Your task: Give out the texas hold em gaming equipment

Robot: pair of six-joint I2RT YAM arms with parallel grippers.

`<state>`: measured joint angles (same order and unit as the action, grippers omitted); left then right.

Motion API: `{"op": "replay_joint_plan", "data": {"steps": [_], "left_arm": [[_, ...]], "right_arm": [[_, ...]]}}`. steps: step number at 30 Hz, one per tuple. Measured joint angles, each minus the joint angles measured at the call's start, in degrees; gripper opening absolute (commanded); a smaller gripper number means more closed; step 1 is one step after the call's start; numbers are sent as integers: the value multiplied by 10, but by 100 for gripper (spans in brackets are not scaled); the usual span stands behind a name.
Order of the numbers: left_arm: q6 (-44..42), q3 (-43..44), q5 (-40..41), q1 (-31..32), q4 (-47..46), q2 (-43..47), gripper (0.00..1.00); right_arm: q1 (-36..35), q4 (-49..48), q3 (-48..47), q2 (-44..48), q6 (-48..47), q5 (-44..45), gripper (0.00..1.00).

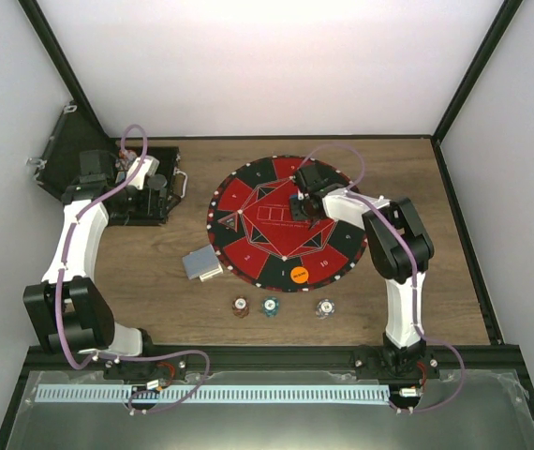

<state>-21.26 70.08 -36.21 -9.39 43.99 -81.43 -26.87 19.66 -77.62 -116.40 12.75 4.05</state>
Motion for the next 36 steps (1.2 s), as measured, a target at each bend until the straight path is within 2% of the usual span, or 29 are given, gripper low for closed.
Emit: {"op": "replay_joint_plan", "data": {"steps": [7, 14, 21, 24, 26, 28, 32, 36], "left_arm": [[3, 0, 0, 0, -9, 0, 100], [6, 0, 0, 0, -11, -2, 100], [5, 0, 0, 0, -11, -4, 100], [4, 0, 0, 0, -11, -7, 100], [3, 0, 0, 0, -10, -8, 100], [2, 0, -1, 0, -10, -9, 100], [2, 0, -4, 0, -7, -9, 100], [0, 0, -12, 0, 0, -9, 100]], "right_arm": [[-1, -3, -36, -35, -2, 22, 18], [0, 10, -168, -126, -3, 51, 15], [4, 53, -326, -219, -10, 68, 16], [5, 69, -349, -229, -11, 69, 26], [5, 67, -334, -221, -12, 69, 36], [-1, 53, -282, -190, -10, 71, 42], [-23, 46, -126, -78, 1, 76, 48], [-101, 39, 20, 56, 26, 81, 49]]}}
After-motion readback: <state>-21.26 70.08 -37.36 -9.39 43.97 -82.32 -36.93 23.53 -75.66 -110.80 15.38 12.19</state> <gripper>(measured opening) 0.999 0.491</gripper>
